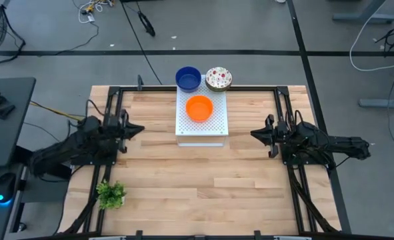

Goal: Pick & Place Mini bowls
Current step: Return to Home Position

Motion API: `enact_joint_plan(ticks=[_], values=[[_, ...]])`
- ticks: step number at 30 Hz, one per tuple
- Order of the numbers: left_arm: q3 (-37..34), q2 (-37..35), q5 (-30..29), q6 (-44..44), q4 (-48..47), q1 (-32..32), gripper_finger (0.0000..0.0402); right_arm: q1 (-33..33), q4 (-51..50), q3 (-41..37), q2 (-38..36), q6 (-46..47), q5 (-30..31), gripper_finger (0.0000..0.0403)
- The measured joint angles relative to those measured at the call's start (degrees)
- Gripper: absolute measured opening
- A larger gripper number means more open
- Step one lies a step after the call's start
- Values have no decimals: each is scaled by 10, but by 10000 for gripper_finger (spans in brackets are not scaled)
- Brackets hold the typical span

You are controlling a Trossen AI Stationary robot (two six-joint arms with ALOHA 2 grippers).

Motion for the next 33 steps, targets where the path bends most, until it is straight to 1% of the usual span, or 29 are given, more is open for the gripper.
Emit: enact_joint_plan(ticks=[6, 9, 12, 16, 24, 33], values=[[-63, 0, -30, -2, 75, -42, 3, 0, 0, 0, 0, 0, 0, 40], [-68, 0, -61, 3, 68, -68, 2, 0, -3, 0, 0, 0, 0, 40], [-68, 1, -76, 30, 61, -92, 2, 0, -11, 0, 0, 0, 0, 40], [-67, 2, -124, 31, 39, -106, 2, 0, -15, 0, 0, 0, 0, 40], [-68, 10, -115, 32, 36, -114, 22, 0, -41, 0, 6, 6, 13, 40], [-68, 10, -110, 32, 52, -114, 21, 2, -41, 1, 22, -71, 8, 40]])
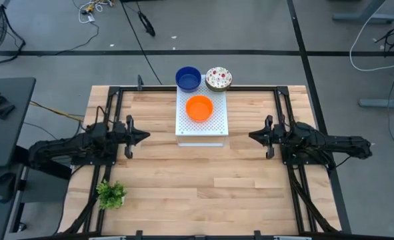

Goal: Pick & Place Mini bowls
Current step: Return to Home Position

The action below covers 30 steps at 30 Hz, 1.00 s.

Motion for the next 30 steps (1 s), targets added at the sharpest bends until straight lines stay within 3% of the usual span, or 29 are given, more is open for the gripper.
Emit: enact_joint_plan(ticks=[5, 18, 30], values=[[0, 0, 0, 0, 4, 0, 20, 7, 8, 0, 0, -16, -49, 40], [0, 0, -1, 0, 8, 0, 19, 8, 8, 0, 0, -4, -49, 40], [0, 0, -2, 0, 9, 0, 19, 64, 5, 0, -22, 21, -38, 40]])
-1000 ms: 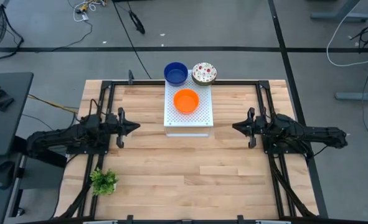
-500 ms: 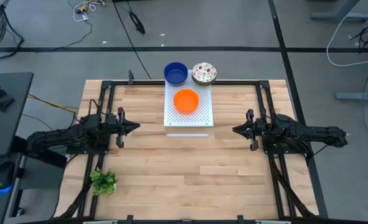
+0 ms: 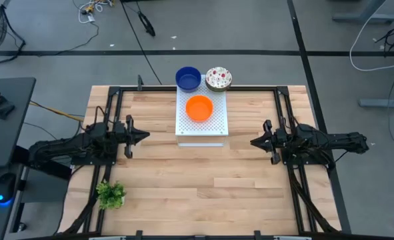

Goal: Pick & Place Mini bowls
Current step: Return to Home Position

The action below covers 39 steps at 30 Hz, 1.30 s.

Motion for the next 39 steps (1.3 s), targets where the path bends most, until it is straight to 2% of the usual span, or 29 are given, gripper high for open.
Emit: enact_joint_plan(ticks=[4, 10, 17, 39], values=[[0, 0, 0, 0, 0, 0, 19, 19, 0, 0, 0, 6, 0, 40], [0, 0, 0, 0, 0, 0, 19, 21, 0, 0, 0, -44, 0, 40], [0, 0, 0, 0, 0, 0, 19, 1, 0, 0, 0, -39, 0, 40], [0, -10, 1, 0, -1, -12, 19, 0, 1, 0, 0, -38, 0, 40]])
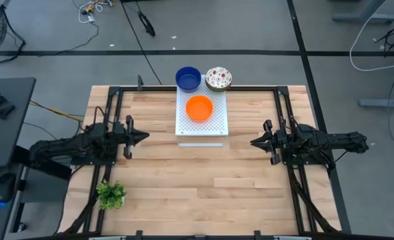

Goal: Pick & Place Mini bowls
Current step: Return to Home Position

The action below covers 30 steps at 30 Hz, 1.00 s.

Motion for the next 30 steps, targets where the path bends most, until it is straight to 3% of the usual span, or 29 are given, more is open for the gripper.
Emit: enact_joint_plan(ticks=[14, 30], values=[[0, 0, 0, 0, 1, -40, 19, 0, 0, 0, 0, 0, 0, 40], [0, 2, 0, 0, 1, -42, 19, 0, 0, 0, 0, 0, 0, 40]])
